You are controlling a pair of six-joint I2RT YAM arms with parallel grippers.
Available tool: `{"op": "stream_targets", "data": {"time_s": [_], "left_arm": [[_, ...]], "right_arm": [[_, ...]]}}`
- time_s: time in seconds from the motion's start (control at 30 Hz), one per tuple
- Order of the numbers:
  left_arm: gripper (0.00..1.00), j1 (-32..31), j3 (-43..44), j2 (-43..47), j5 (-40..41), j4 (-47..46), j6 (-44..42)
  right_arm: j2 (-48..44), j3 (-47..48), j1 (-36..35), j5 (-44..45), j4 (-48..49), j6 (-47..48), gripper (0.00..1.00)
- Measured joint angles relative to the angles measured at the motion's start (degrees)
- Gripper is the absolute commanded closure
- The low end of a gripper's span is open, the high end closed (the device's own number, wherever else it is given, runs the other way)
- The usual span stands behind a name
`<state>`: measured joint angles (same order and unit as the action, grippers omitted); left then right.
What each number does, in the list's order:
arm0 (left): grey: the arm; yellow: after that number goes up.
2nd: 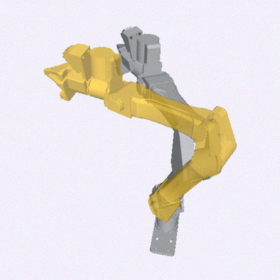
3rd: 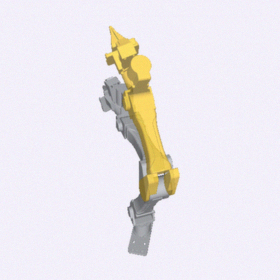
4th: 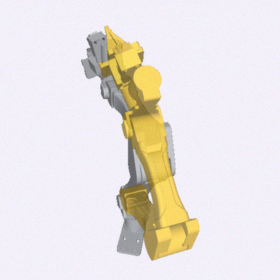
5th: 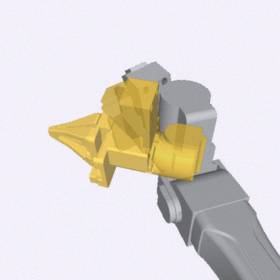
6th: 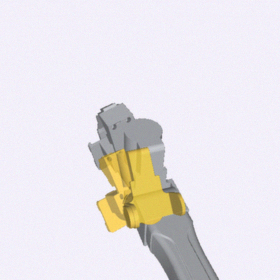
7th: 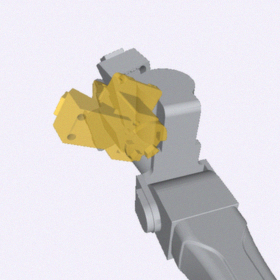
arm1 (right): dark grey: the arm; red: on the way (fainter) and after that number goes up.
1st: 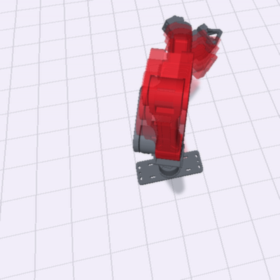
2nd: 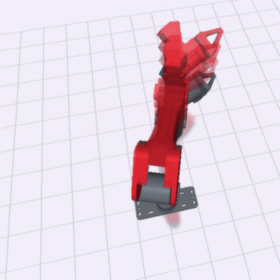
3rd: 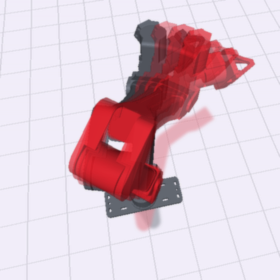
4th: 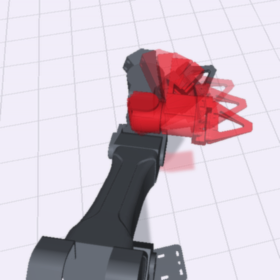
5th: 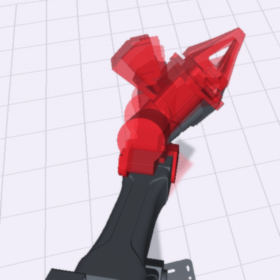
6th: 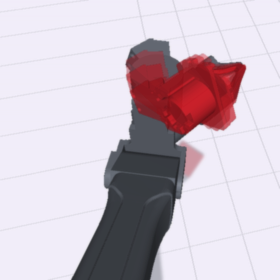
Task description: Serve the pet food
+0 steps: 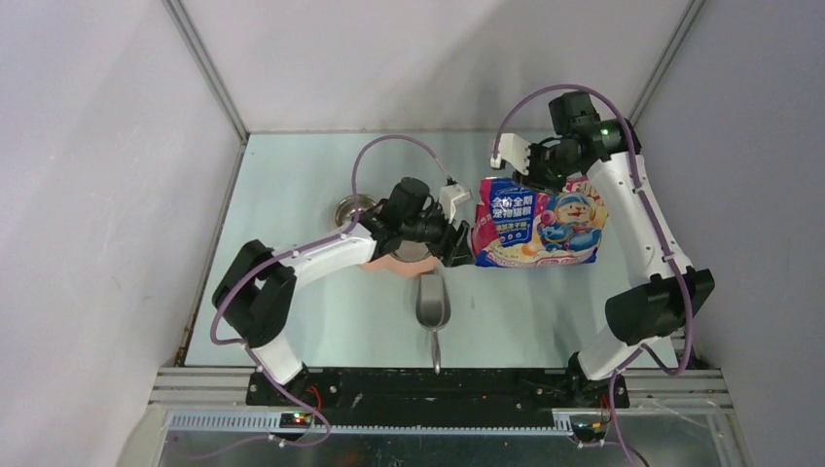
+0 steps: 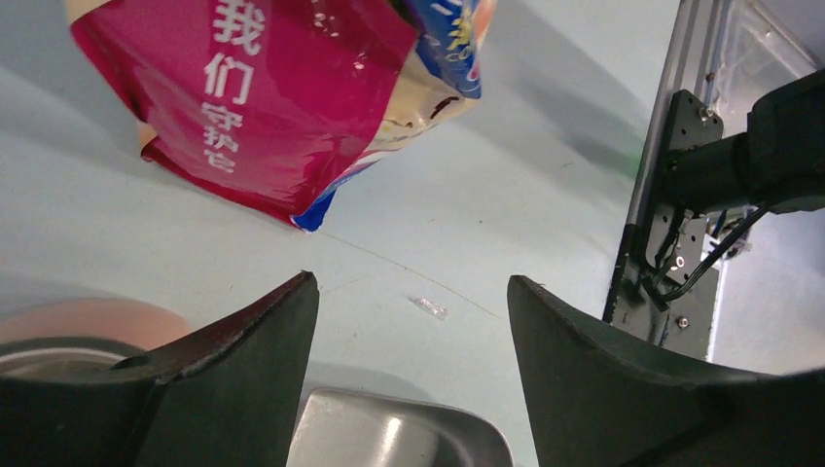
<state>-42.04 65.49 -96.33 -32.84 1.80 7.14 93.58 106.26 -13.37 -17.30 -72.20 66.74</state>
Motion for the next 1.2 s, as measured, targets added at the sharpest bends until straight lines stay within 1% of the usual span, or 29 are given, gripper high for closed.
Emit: {"op": "stream_targets", "data": {"time_s": [0.03,0.07,0.1,0.13,0.27,0.37,0.5,0.57,0.6,0.7,0.8,1.03,1.07,1.1,1.13,1.2], "left_arm": [[0.23,-0.42,-0.26,0.0,0.22,-0.42,-0.7],[0.23,-1.01,-0.37,-0.07,0.7,-0.87,-1.44],[0.23,-1.64,-0.37,-0.11,1.44,-1.38,-2.4],[0.23,-2.29,-0.37,-0.15,2.36,-1.77,-3.39],[0.22,-6.51,0.22,-1.01,10.67,-2.21,-10.38],[0.22,-9.97,0.22,-1.16,17.03,-1.84,-16.61],[0.22,-11.67,0.22,-1.16,21.55,-1.36,-20.96],[0.21,-11.5,0.22,-1.16,23.41,-1.25,-22.6],[0.21,-11.43,0.22,-1.16,24.26,-1.25,-23.19],[0.2,-11.23,0.2,-1.16,27.34,-1.27,-25.27],[0.2,-11.23,0.2,-1.16,28.85,-1.27,-26.29],[0.19,-11.23,0.2,-0.26,28.5,0.44,-25.62],[0.19,-11.23,0.2,-0.07,28.3,0.63,-25.55],[0.19,-11.21,0.2,0.11,28.11,0.9,-25.51],[0.19,-11.06,0.2,0.35,27.82,1.29,-25.42],[0.19,-10.67,0.2,0.85,26.38,2.51,-25.18]], "right_arm": [[0.17,0.0,-0.13,0.09,-0.63,0.17,0.82],[0.2,0.0,-0.26,0.2,-1.11,0.28,0.95],[0.17,0.0,-0.33,0.28,-1.73,0.28,0.99],[0.17,0.0,-0.39,0.48,-2.16,0.24,1.0],[0.17,0.17,-0.24,1.03,-2.38,-1.46,1.0],[1.25,3.15,1.14,0.44,-3.93,-6.88,1.0],[8.92,16.33,5.11,-1.25,-10.08,-17.75,1.0],[13.18,22.91,6.38,-1.42,-11.54,-23.26,1.0],[14.51,24.68,6.82,-1.44,-11.54,-25.9,1.0],[15.43,25.64,7.08,-1.01,-11.15,-32.22,1.0],[15.43,25.64,6.73,0.87,-10.27,-36.28,1.0],[15.5,25.64,7.5,2.25,-8.52,-42.47,1.0],[15.5,25.64,7.5,2.1,-8.66,-42.56,0.9],[15.5,25.55,7.48,2.05,-8.72,-42.49,0.82],[15.5,25.33,7.37,2.05,-8.72,-42.21,0.68],[15.19,25.33,6.78,1.66,-7.78,-41.46,0.59]]}}
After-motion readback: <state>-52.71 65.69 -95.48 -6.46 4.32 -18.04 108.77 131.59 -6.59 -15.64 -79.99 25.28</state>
